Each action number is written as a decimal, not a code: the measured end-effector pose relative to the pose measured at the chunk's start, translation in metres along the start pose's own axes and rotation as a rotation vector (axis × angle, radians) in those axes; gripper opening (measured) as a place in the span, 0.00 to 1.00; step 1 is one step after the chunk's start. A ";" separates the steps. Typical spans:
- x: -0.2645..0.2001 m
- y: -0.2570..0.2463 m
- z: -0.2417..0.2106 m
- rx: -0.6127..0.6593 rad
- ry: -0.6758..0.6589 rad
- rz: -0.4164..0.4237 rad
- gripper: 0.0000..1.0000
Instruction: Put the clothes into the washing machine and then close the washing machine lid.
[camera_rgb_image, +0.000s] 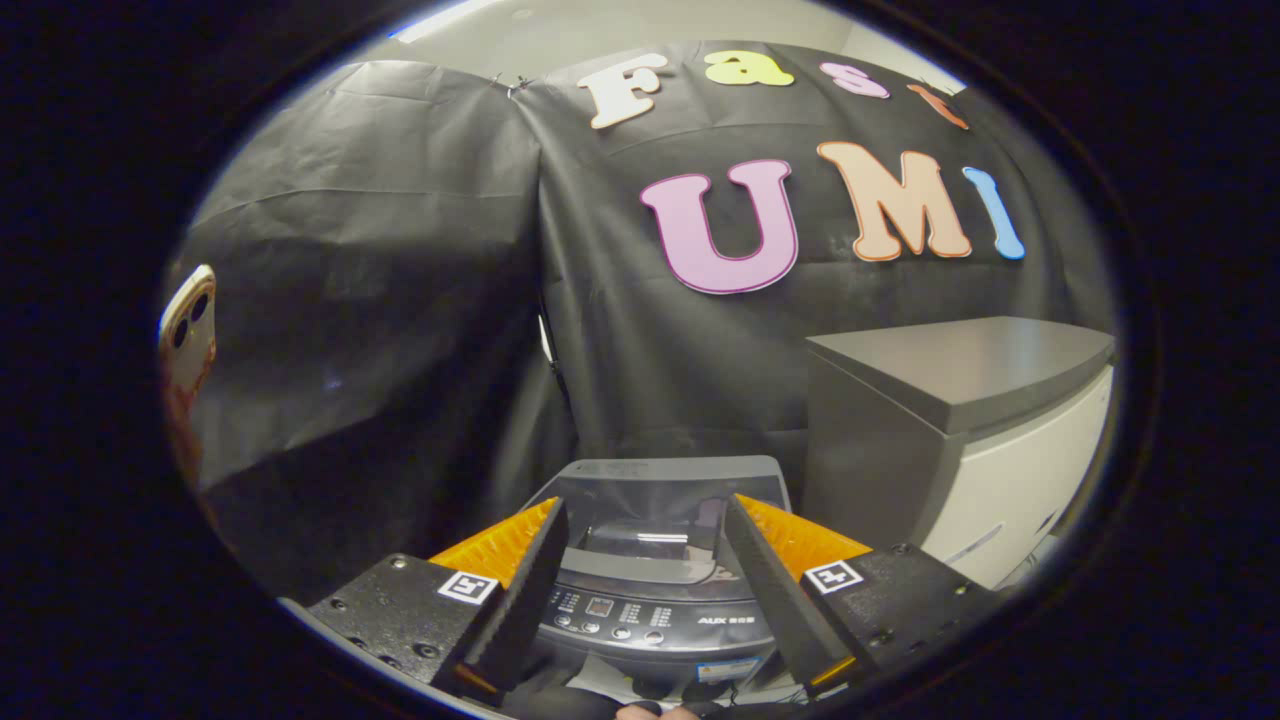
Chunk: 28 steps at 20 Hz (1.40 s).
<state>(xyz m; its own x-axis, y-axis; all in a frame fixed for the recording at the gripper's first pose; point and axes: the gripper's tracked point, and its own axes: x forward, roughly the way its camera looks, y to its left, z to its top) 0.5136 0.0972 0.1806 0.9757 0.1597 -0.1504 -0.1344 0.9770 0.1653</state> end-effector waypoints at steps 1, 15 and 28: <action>-0.007 -0.001 -0.005 0.003 0.006 0.001 0.96; -0.117 -0.038 -0.030 0.013 -0.084 -0.109 0.96; -0.186 -0.033 -0.048 0.017 -0.086 -0.166 0.96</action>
<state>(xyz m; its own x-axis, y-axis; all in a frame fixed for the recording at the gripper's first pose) 0.3284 0.0417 0.1561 0.9955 -0.0166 -0.0933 0.0315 0.9864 0.1613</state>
